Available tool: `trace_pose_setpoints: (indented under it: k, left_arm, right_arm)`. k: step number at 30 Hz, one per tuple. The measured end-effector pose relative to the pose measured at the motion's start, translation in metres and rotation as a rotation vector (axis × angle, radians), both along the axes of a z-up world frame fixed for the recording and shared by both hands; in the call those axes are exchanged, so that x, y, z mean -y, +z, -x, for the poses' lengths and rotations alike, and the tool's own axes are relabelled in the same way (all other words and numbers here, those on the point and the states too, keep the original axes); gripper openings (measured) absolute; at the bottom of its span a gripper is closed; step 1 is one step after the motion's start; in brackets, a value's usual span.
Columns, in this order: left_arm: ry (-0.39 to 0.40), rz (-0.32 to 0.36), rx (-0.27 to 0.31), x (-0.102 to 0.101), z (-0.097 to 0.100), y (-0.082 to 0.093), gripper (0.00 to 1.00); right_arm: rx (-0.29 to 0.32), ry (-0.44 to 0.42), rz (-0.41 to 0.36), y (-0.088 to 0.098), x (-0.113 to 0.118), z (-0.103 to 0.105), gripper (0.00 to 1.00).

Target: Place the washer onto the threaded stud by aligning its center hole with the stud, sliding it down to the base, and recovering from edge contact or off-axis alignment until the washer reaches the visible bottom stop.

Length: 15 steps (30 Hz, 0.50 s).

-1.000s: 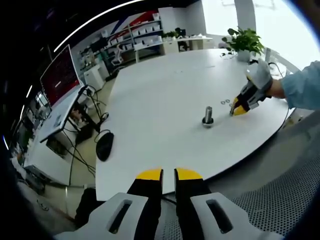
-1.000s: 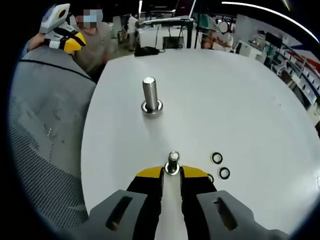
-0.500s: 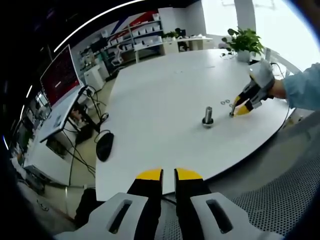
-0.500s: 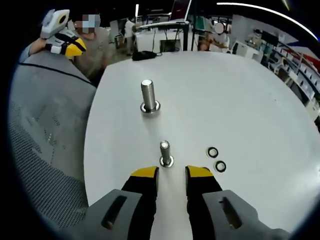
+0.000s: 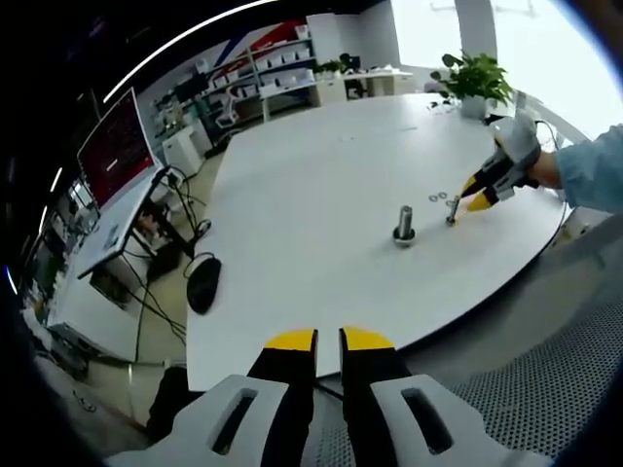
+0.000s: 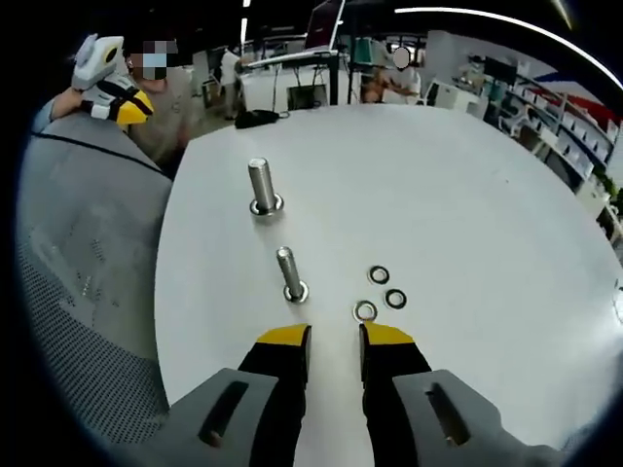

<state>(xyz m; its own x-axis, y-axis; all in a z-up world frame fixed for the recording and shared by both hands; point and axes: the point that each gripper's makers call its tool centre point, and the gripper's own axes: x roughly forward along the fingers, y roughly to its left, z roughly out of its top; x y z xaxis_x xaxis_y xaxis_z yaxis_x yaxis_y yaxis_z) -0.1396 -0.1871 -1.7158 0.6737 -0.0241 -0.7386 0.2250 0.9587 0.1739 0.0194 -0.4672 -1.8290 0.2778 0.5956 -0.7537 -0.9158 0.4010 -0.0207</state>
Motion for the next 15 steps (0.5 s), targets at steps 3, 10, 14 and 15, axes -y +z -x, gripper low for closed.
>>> trace_pose_setpoints:
  k: [3, 10, 14, 15]
  left_arm:
    - [-0.001, -0.002, 0.0, 0.0, 0.0, 0.0, 0.06]
    - [0.0, -0.004, -0.008, 0.0, 0.001, -0.001, 0.06]
    - [0.0, -0.005, -0.01, -0.001, 0.001, -0.001, 0.06]
    - [0.001, -0.003, -0.012, -0.001, 0.001, -0.002, 0.06]
  right_arm:
    - [-0.004, -0.006, 0.001, -0.002, 0.0, -0.002, 0.22]
    - [-0.012, -0.014, 0.006, -0.008, 0.0, -0.009, 0.22]
    - [-0.024, -0.037, -0.01, -0.01, -0.002, -0.015, 0.22]
    - [-0.024, -0.038, -0.008, -0.011, -0.002, -0.016, 0.22]
